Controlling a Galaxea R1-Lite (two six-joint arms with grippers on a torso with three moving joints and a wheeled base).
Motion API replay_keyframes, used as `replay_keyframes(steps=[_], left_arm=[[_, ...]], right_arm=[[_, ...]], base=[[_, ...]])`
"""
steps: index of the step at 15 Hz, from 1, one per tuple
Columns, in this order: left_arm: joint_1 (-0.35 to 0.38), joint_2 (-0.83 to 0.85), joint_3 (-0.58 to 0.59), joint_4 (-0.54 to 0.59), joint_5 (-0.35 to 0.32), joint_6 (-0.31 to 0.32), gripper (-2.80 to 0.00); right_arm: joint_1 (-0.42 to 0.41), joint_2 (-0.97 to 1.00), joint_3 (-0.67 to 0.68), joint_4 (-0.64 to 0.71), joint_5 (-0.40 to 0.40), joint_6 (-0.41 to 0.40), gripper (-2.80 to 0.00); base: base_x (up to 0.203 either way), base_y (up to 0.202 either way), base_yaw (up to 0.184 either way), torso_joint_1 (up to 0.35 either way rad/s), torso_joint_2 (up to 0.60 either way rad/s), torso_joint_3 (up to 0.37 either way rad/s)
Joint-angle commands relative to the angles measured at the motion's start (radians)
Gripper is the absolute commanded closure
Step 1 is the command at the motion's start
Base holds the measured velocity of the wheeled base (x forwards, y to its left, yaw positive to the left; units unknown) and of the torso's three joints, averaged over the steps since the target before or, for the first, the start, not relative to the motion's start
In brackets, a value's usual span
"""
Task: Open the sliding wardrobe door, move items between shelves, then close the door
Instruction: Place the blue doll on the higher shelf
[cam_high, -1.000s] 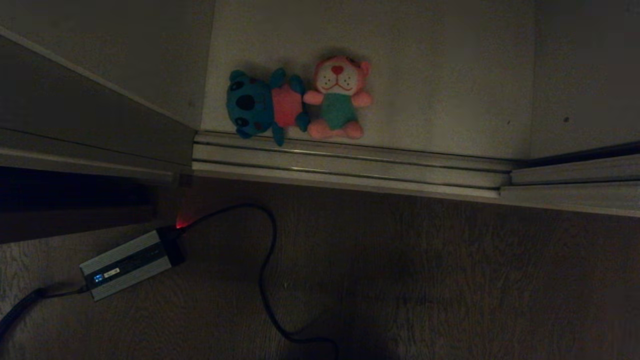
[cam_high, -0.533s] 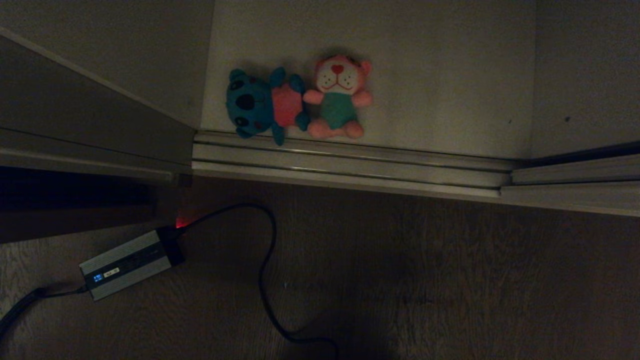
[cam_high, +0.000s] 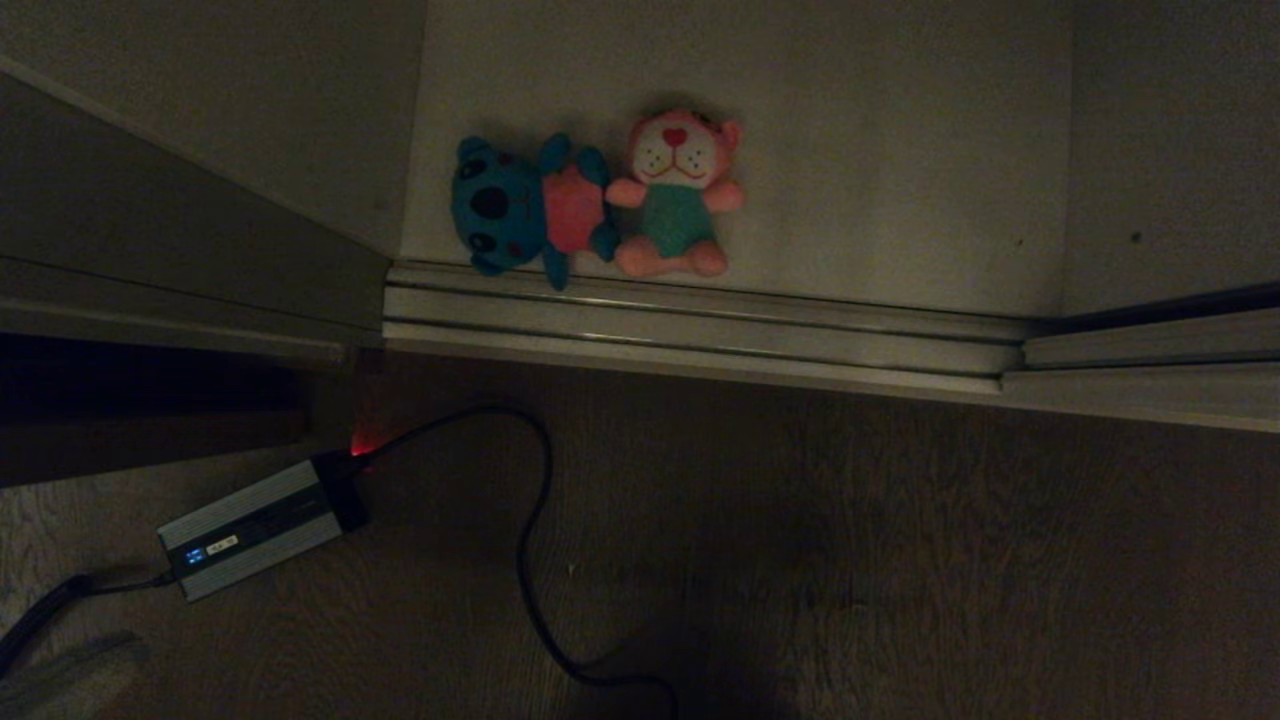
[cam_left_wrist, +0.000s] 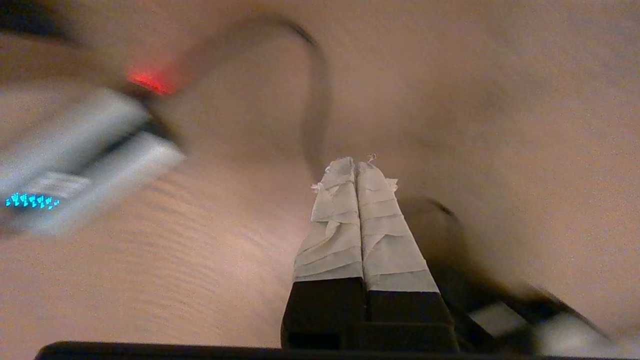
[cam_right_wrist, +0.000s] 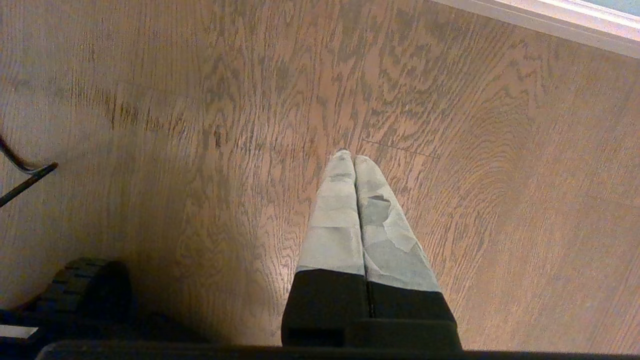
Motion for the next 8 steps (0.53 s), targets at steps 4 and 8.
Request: replay_keyframes(steps=[4,8], left_arm=[[-0.094,0.485,-0.206,0.076,-0.216,-0.021,0.00],[-0.242,0.708,-0.370,0.092,-0.219,-0.033,0.00]], right_arm=[[0.000,-0.002,0.000,0.001,0.001,-0.001,0.00],[0.000,-0.002,0.000,0.001,0.001,-0.001,0.00]], base=[[0.000,0.000,0.000,0.000,0.00,0.000],[0.000,0.000,0.000,0.000,0.00,0.000]])
